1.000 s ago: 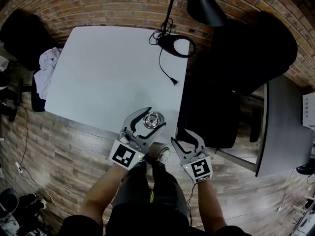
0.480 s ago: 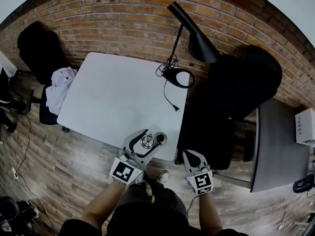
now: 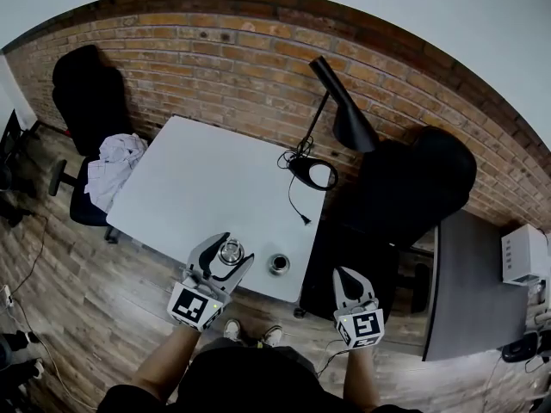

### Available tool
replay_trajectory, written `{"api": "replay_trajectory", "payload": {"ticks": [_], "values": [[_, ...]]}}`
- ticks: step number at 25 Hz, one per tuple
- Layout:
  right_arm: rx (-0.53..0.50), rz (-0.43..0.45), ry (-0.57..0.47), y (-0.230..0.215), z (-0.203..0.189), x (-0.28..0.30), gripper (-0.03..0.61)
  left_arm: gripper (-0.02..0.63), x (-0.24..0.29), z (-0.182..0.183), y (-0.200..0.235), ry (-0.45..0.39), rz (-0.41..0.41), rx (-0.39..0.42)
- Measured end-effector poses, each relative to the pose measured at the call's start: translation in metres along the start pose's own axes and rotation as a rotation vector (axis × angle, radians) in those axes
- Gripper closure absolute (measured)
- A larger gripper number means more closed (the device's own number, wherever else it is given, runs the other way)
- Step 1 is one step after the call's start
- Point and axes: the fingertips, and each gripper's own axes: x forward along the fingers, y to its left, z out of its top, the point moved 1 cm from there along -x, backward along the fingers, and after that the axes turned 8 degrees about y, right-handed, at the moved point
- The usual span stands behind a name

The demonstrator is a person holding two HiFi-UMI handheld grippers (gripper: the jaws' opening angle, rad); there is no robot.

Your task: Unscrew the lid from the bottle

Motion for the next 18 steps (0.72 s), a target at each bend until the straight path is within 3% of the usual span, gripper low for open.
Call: {"api": "replay_trajectory", "payload": {"ticks": [4, 8, 10, 18], "values": [[-0.024, -0.029, -0.040, -0.012, 0.022, -0.012, 0.566, 0.342, -0.019, 0.015, 0.013, -0.032, 0.042, 0.001], [-0.025, -0.027, -0.083, -0.011, 0.046, -0.024, 0.566, 0.342, -0.039, 0.027, 0.022, -0.043, 0.068, -0.056], [-0.023, -0.029, -0.105, -0.009, 0.057, -0.031, 0.566, 0.342, -0.048, 0.028, 0.028, -0.054, 0.083, -0.028], [0.063, -0.013, -0.136, 0.018, 0.070, -0.054, 0.566, 0.342, -0.056, 0.031, 0.028, -0.090, 0.112, -0.065]]}}
